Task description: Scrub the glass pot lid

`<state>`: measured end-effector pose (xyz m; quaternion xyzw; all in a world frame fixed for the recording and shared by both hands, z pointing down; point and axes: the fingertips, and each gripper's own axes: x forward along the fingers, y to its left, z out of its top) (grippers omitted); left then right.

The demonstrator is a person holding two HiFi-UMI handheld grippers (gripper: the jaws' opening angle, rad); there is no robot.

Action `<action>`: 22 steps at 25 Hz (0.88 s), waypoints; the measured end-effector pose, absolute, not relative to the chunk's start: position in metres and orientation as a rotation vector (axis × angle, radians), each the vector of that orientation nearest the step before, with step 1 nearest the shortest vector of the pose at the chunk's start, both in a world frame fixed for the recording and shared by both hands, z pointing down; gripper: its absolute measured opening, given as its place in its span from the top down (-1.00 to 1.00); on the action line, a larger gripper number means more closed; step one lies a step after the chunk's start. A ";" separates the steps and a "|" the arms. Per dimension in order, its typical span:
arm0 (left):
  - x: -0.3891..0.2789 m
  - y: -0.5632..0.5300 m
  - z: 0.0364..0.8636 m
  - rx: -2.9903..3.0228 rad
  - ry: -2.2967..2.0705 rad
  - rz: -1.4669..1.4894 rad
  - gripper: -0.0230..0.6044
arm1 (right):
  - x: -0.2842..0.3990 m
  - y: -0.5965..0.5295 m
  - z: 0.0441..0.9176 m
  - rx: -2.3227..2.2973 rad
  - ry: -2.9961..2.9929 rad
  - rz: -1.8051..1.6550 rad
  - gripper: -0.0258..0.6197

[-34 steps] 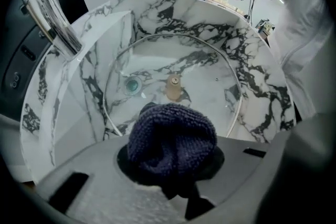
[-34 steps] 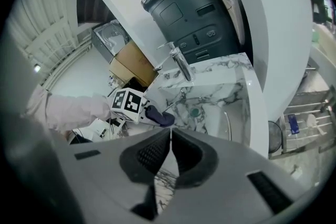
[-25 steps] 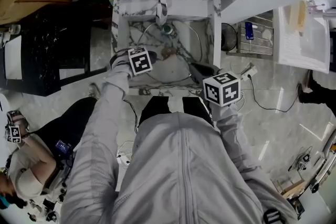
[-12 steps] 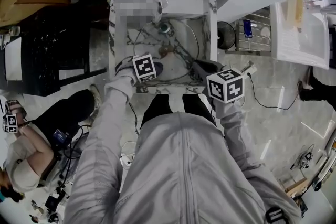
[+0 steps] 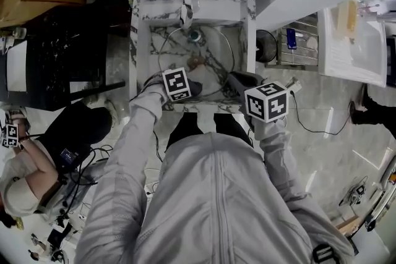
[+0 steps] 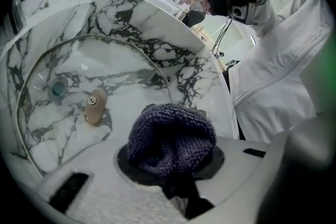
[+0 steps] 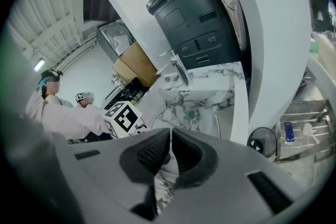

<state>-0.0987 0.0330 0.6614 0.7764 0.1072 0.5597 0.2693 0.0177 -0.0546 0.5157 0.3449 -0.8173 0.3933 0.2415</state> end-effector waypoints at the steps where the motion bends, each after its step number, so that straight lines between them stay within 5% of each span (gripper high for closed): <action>1: -0.097 0.030 0.660 2.109 0.269 1.499 0.64 | 0.018 -0.056 0.514 0.945 -2.237 1.070 0.82; 22: -0.143 -0.115 0.508 2.557 -0.873 0.934 0.64 | 0.005 -0.130 0.401 1.070 -2.431 0.583 0.82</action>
